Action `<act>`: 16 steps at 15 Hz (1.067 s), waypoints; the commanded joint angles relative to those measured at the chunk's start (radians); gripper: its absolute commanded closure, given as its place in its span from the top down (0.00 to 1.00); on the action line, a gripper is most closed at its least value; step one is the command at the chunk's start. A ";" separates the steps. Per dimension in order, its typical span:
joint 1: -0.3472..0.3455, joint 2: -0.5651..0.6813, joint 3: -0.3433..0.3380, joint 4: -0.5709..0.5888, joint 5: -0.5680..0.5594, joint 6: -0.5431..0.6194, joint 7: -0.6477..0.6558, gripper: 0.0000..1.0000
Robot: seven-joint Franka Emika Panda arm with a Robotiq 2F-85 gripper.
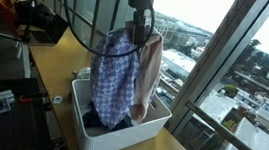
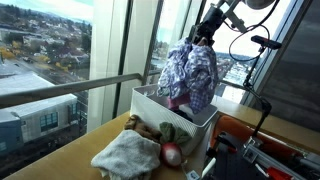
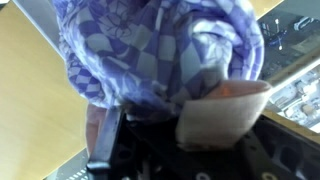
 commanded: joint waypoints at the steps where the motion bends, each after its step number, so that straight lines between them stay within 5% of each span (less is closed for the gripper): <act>1: 0.007 0.057 0.005 -0.095 0.023 0.101 -0.006 0.00; 5: 0.005 0.139 -0.003 -0.139 0.035 0.152 -0.013 0.03; 6: 0.006 0.151 -0.005 -0.143 0.034 0.157 -0.011 0.27; 8: 0.009 0.155 -0.005 -0.139 0.034 0.148 -0.009 0.30; 16: 0.045 0.002 0.035 -0.107 0.013 0.131 0.013 0.89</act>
